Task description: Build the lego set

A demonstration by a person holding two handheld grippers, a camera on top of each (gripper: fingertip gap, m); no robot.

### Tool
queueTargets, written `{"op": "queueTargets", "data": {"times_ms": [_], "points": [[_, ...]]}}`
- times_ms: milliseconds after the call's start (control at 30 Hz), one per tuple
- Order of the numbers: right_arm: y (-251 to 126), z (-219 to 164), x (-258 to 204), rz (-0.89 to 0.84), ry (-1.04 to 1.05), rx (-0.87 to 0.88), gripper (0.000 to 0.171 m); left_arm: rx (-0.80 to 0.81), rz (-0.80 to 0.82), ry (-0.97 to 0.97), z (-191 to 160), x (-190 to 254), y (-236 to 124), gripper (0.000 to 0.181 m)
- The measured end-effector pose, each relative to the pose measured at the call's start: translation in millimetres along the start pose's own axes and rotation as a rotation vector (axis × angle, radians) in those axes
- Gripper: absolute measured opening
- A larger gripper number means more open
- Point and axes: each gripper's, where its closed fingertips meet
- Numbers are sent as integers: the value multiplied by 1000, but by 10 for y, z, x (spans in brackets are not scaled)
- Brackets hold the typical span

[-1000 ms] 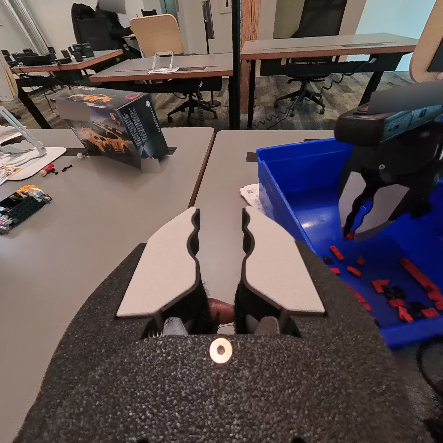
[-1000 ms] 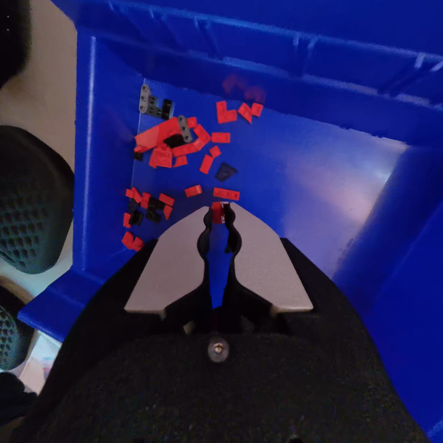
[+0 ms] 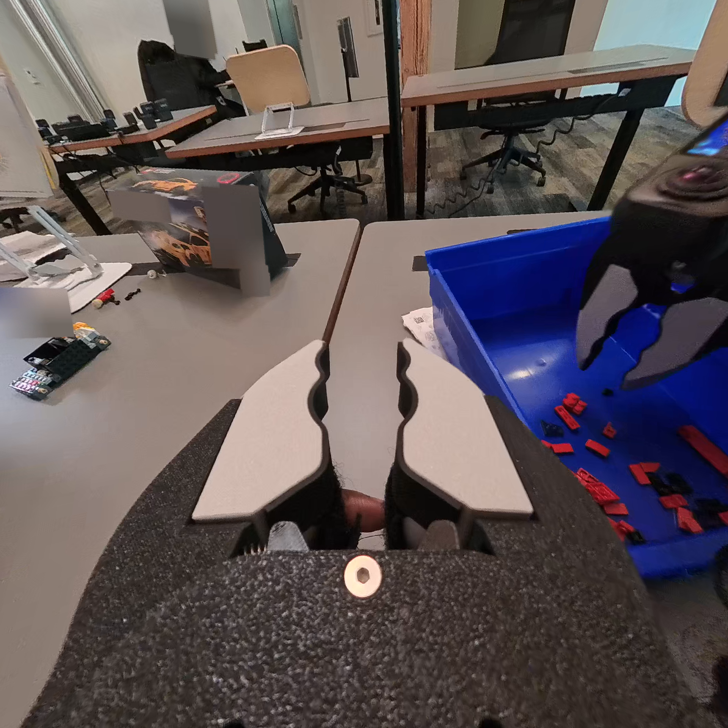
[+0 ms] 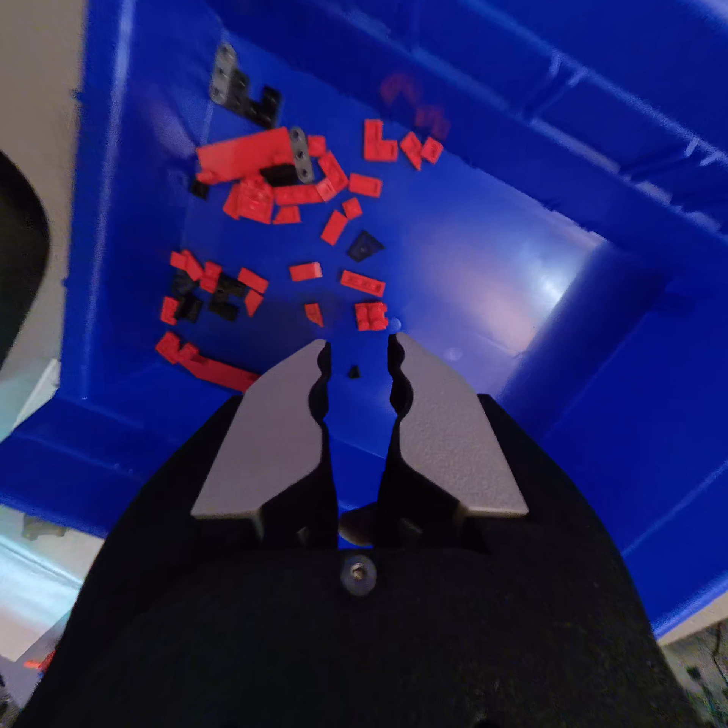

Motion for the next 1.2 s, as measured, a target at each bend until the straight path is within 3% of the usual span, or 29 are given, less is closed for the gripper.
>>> {"op": "queueTargets", "data": {"times_ms": [167,400,700,733,767,833,967,1067,1200], "points": [[-4,7,-418,168,-94,-1,30,10,11,-17,-10,-36,28,32],[281,-121,-937,354,-238,-162,31,-7,9,-6,-45,-25,68,32],[518,148,-780,57,-366,-24,44,-18,10,4,-62,-21,82,32],[506,151,-586,-49,-324,-36,34,-20,12,5,-65,-22,80,32],[477,106,-407,-132,-298,-68,39,-21,15,4,-66,-27,79,32],[386,70,-232,-188,-252,-55,32,-20,19,5,-62,-33,72,32],[184,70,-181,-174,-160,20,32,-15,21,3,-57,-41,66,32],[-113,-18,-61,-262,-71,61,45,-28,22,4,-86,-50,76,32],[-633,-163,-366,-163,-125,321,57,-31,27,7,-97,-69,71,32]]}}
Point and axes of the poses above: each gripper's, where its closed fingertips meet, y out along the fingers, z out of its top, x = y × z across the jaws, and after that the axes turned 5 degrees about y, right-handed
